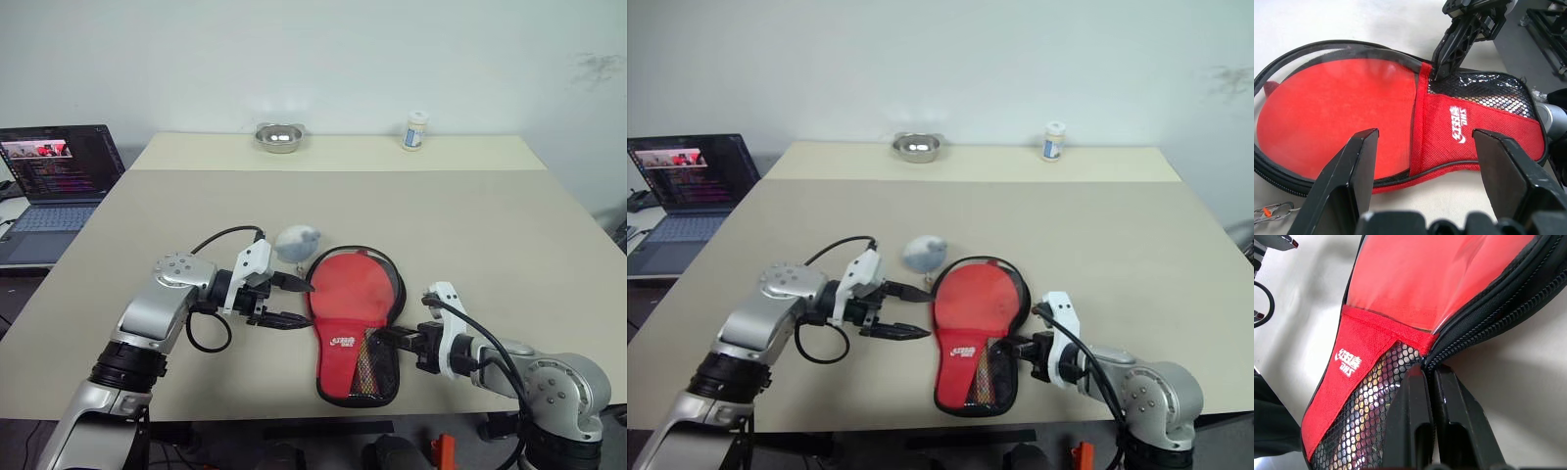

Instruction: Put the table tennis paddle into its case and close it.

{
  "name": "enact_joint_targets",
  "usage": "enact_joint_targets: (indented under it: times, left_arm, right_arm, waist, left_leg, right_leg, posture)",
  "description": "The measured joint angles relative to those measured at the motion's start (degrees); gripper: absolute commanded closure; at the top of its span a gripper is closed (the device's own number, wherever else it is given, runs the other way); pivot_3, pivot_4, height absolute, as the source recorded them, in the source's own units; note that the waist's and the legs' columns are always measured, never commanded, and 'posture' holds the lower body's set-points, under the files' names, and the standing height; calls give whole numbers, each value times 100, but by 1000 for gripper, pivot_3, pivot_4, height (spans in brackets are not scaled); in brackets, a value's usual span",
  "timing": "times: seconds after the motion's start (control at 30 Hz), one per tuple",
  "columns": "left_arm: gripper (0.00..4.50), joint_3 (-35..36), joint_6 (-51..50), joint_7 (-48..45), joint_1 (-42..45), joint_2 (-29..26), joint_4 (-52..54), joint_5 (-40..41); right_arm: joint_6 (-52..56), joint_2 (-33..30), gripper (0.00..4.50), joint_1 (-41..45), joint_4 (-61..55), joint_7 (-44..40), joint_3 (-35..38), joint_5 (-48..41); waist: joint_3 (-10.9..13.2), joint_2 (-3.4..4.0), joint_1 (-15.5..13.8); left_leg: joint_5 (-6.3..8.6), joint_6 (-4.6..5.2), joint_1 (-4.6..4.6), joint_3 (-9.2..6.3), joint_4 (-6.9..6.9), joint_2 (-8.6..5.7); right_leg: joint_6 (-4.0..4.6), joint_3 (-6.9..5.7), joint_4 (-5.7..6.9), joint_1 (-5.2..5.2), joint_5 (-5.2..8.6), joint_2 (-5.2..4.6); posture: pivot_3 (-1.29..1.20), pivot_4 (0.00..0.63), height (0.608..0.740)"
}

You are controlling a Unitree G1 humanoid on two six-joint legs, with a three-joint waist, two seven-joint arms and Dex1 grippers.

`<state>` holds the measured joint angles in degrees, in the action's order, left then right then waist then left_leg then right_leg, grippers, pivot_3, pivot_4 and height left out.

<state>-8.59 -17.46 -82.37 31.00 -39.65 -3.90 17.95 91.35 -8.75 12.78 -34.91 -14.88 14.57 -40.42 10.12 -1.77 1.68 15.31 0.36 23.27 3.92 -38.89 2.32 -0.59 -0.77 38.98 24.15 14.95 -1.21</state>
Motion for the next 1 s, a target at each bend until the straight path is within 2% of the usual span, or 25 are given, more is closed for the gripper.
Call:
enact_joint_targets:
  times: [0.53, 0.63, 0.77, 0.93, 1.0]
  left_arm:
    - [1164, -7, 66, -16, -5, 7, -3, -4]
    - [1164, -7, 66, 19, -5, 23, -3, -5]
    - [1164, -8, 66, 58, -14, 49, -3, -5]
    - [1164, -8, 17, 180, -69, 69, -2, -1]
    - [1164, -4, -30, 194, -81, 67, -1, 7]
  right_arm:
    - [-16, 2, 4481, -339, -207, 33, 34, 94]
    - [-45, -11, 3807, -383, -256, 37, 34, 97]
    - [-92, -314, 2486, -457, -374, 17, -14, 103]
    - [-360, -1213, 724, -601, -611, -292, -100, 80]
    - [-487, -1791, 37, -731, -793, -629, -126, -27]
  waist:
    - [0, 0, 0]
    - [0, 0, 0]
    - [0, 0, 0]
    - [0, -1, -1]
    - [0, 0, 0]
  left_leg:
    - [0, 0, 0, 0, 1, -3]
    - [0, 0, 0, 0, 1, -4]
    - [0, 0, 0, 0, 1, -4]
    - [0, 0, 0, -1, 1, -4]
    - [0, 0, 0, -1, 3, -6]
  right_leg:
    - [-21, 0, -2, -1, 12, 0]
    - [-21, 0, -2, -1, 12, 0]
    - [-22, 1, -2, -1, 13, 0]
    - [-23, 0, -2, -2, 13, 0]
    - [-23, 0, -5, -2, 14, 0]
  posture:
    - [0, 150, 740]
    - [0, 150, 740]
    - [0, 150, 740]
    - [0, 150, 740]
    - [0, 150, 740]
